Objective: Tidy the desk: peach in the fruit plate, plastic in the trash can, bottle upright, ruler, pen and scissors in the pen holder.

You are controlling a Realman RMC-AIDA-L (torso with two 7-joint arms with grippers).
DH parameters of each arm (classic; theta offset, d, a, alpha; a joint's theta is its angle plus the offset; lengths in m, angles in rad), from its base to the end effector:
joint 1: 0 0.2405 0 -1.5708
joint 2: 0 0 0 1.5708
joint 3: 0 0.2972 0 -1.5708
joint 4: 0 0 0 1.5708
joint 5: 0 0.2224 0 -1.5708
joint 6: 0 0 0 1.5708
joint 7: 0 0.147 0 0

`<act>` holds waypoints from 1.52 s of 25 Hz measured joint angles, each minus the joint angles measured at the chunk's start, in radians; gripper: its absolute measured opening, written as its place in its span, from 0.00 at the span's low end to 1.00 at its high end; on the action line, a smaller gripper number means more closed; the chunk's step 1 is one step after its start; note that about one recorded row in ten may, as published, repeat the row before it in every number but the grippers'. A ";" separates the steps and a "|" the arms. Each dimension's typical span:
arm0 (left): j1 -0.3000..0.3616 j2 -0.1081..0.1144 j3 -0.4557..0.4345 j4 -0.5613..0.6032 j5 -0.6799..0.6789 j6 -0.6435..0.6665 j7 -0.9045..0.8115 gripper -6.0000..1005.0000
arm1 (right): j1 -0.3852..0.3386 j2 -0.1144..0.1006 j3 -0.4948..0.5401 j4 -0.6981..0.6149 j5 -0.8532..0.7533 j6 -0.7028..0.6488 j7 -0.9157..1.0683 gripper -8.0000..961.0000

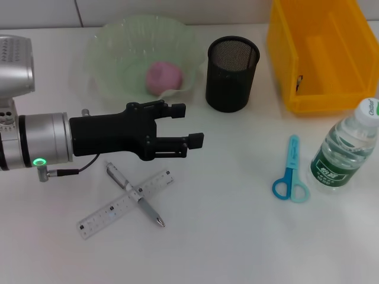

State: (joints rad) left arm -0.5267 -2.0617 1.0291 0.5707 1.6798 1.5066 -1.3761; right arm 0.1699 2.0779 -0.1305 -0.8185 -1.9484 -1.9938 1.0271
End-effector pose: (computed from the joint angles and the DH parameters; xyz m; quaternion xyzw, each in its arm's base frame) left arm -0.2685 0.3539 -0.0550 -0.9344 -0.2030 -0.2850 0.0675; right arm 0.3922 0.2038 0.0840 -0.8645 0.1478 0.3287 0.3504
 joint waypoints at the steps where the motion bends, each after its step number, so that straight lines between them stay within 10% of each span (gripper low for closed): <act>1: -0.003 -0.002 0.003 0.000 0.000 0.005 0.000 0.84 | 0.001 0.000 0.013 0.009 0.000 0.000 -0.007 0.25; 10: -0.075 -0.017 0.128 -0.049 -0.136 0.055 0.059 0.84 | -0.010 -0.003 0.042 0.048 -0.006 0.007 -0.041 0.57; 22: -0.197 -0.018 0.540 -0.060 -0.469 -0.196 0.118 0.84 | -0.021 0.001 0.038 0.096 -0.024 0.013 -0.051 0.57; 30: -0.206 -0.018 0.621 -0.038 -0.543 -0.243 0.118 0.84 | -0.011 0.000 0.048 0.124 -0.019 0.083 -0.067 0.57; 38: -0.214 -0.018 0.946 0.091 -0.789 -0.559 0.156 0.84 | -0.011 -0.001 0.044 0.137 -0.023 0.097 -0.073 0.57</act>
State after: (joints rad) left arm -0.7409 -2.0800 1.9754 0.6614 0.8907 0.9473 -1.2204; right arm 0.1587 2.0768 -0.0869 -0.6816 -1.9710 -1.8968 0.9546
